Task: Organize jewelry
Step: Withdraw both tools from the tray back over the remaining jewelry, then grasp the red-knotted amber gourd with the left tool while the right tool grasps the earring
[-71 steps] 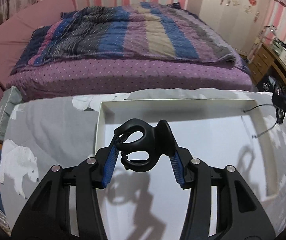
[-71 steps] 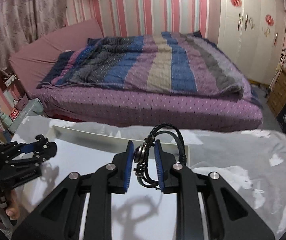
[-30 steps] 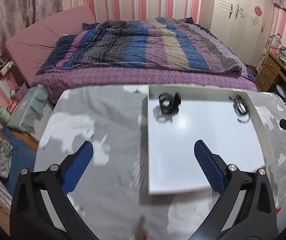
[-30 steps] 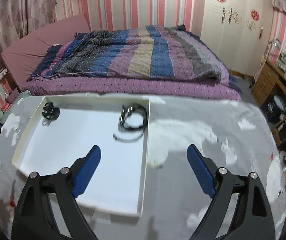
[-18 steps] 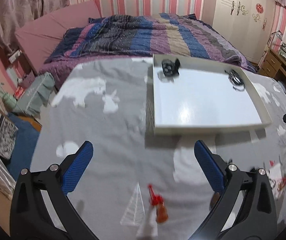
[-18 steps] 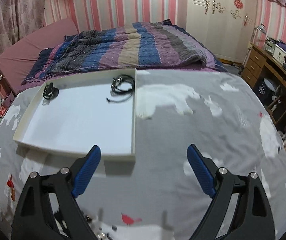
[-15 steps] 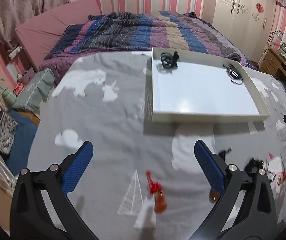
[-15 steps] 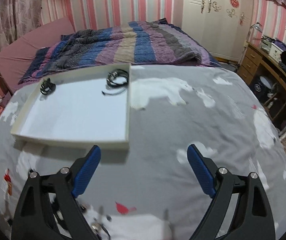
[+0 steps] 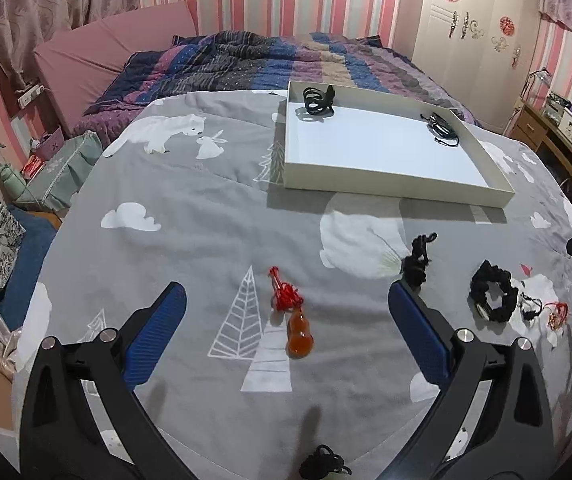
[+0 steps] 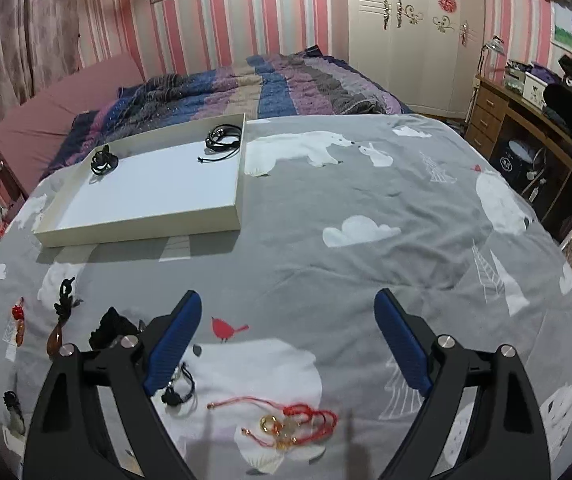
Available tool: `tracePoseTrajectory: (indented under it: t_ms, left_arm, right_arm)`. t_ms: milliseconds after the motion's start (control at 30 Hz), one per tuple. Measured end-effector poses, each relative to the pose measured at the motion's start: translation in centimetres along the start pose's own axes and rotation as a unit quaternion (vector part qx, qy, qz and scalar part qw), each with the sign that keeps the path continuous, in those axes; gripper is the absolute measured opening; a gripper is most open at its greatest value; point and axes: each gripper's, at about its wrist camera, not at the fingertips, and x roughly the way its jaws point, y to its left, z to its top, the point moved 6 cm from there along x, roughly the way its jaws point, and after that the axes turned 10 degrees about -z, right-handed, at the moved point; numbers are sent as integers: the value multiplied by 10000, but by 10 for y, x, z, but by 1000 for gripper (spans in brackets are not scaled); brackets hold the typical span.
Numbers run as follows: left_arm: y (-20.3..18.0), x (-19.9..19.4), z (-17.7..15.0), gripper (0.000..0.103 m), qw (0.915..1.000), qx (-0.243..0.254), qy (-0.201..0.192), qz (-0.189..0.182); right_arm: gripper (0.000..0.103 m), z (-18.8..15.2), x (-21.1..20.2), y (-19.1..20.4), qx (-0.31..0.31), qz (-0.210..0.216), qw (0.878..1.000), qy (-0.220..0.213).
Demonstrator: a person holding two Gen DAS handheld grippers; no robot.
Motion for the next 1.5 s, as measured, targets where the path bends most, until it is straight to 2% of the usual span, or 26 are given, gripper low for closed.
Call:
tracePoseTrajectory:
  t_ms: [167, 367, 567, 767, 1000, 1200, 1300, 1367, 1500]
  left_arm:
    - [4, 11, -4, 100, 10000, -41, 33, -46]
    - [13, 22, -7, 100, 9998, -146, 75, -64]
    - [17, 31, -11, 100, 9997, -177, 148, -9]
    - [17, 35, -14, 100, 9996, -202, 199, -48]
    - [14, 42, -17, 100, 9994, -153, 303, -93]
    - [14, 47, -18, 99, 9990, -131, 397, -153]
    - [14, 48, -17, 97, 9991, -97, 384, -128]
    - [14, 48, -16, 96, 9992, -87, 379, -122]
    - [11, 47, -14, 96, 9994, -9, 322, -107]
  right_arm:
    - [88, -7, 10, -5, 23, -117, 9999, -42]
    - [88, -14, 22, 0, 82, 141, 9998, 90]
    - [88, -21, 32, 7, -34, 59, 9999, 157]
    - [88, -24, 29, 13, -93, 151, 9998, 100]
    - [88, -29, 19, 33, -479, 140, 9987, -45]
    - [87, -38, 17, 42, -646, 351, 9972, 144]
    - [85, -40, 17, 44, -721, 348, 9966, 178]
    - [75, -42, 16, 46, -749, 356, 9963, 219]
    - [74, -46, 12, 50, -830, 405, 9953, 289]
